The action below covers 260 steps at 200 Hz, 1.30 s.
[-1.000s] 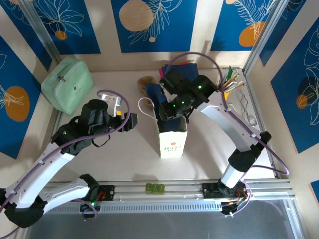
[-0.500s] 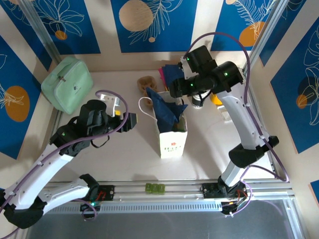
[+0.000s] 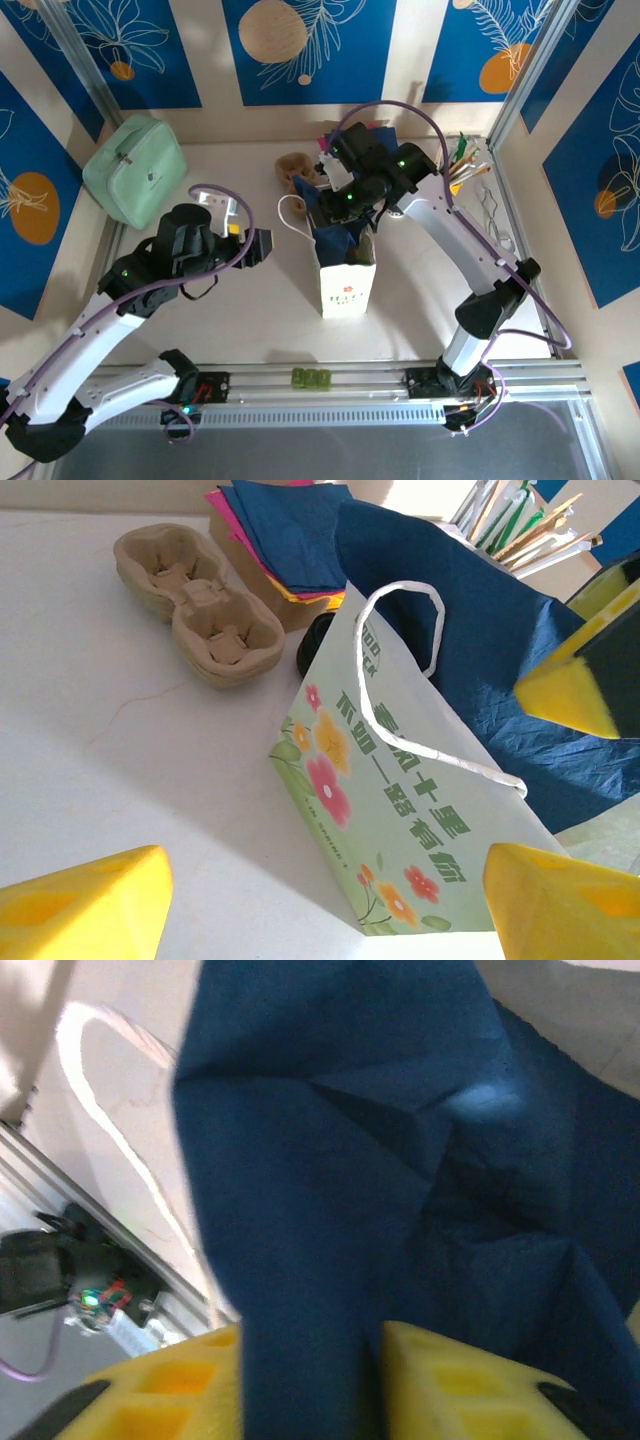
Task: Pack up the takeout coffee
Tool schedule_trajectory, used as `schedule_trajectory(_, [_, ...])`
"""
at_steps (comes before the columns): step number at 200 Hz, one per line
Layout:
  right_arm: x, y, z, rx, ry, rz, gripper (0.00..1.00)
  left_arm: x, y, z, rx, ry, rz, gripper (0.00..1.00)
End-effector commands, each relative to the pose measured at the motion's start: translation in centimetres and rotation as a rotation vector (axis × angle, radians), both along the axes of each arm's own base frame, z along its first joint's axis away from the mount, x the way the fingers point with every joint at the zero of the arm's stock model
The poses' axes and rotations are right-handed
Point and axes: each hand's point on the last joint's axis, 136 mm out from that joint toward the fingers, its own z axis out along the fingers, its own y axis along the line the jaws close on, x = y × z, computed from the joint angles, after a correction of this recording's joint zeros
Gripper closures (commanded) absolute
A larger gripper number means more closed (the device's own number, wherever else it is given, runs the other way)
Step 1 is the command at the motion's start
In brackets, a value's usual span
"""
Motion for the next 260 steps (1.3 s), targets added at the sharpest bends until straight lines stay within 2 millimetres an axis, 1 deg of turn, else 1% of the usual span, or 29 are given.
schedule_trajectory(1, [0.4, -0.1, -0.4, -0.001, 0.002, -0.041, 0.79, 0.2, 0.2, 0.1, -0.007, -0.005, 0.013, 0.19])
schedule_trajectory(24, [0.6, -0.9, -1.3, -0.028, -0.009, -0.091, 0.82, 0.2, 0.4, 0.0, -0.006, -0.006, 0.020, 0.19])
schedule_trajectory(58, [0.4, -1.1, -4.1, -0.068, 0.042, -0.141, 0.84, 0.1, 0.3, 0.0, -0.016, -0.001, 0.019, 0.19])
schedule_trajectory(81, [-0.1, -0.9, -5.4, -0.080, 0.084, -0.149, 0.84, 0.1, 0.3, 0.0, -0.016, -0.001, 0.017, 0.19])
schedule_trajectory(104, [-0.6, -0.7, -6.1, -0.099, 0.108, -0.142, 0.83, 0.1, 0.3, 0.1, -0.017, 0.000, 0.017, 0.19])
schedule_trajectory(125, [-1.2, -0.8, -6.3, -0.128, 0.139, -0.137, 0.81, 0.1, 0.1, 0.1, -0.022, 0.002, 0.013, 0.19])
schedule_trajectory(134, [-1.5, -0.7, -5.9, -0.135, 0.147, -0.125, 0.79, 0.0, 0.1, 0.1, -0.025, 0.005, 0.012, 0.19])
schedule_trajectory(150, [-1.7, -0.5, -4.4, -0.135, 0.124, -0.109, 0.73, 0.0, 0.1, 0.1, -0.024, 0.004, 0.012, 0.19])
schedule_trajectory(161, [-1.6, -0.5, -2.9, -0.125, 0.091, -0.106, 0.67, 0.0, 0.2, 0.1, -0.021, 0.004, 0.014, 0.19])
schedule_trajectory(179, [-0.8, -0.9, -0.3, -0.107, 0.015, -0.117, 0.59, 0.2, 0.0, 0.1, -0.022, 0.005, 0.012, 0.19])
schedule_trajectory(196, [0.2, -1.2, 2.2, -0.079, -0.063, -0.131, 0.54, 0.3, -0.5, 0.1, -0.031, 0.010, -0.007, 0.19])
schedule_trajectory(219, [2.1, -2.0, 4.8, -0.051, -0.175, -0.161, 0.53, 0.3, -2.1, 0.3, -0.060, 0.035, -0.062, 0.18])
schedule_trajectory(239, [4.1, -3.5, 6.1, -0.040, -0.245, -0.219, 0.52, 0.3, -4.1, 0.7, -0.137, 0.068, -0.122, 0.18])
schedule_trajectory(260, [6.0, -5.1, 6.7, -0.016, -0.282, -0.279, 0.52, 0.2, -6.2, 0.9, -0.211, 0.101, -0.174, 0.17])
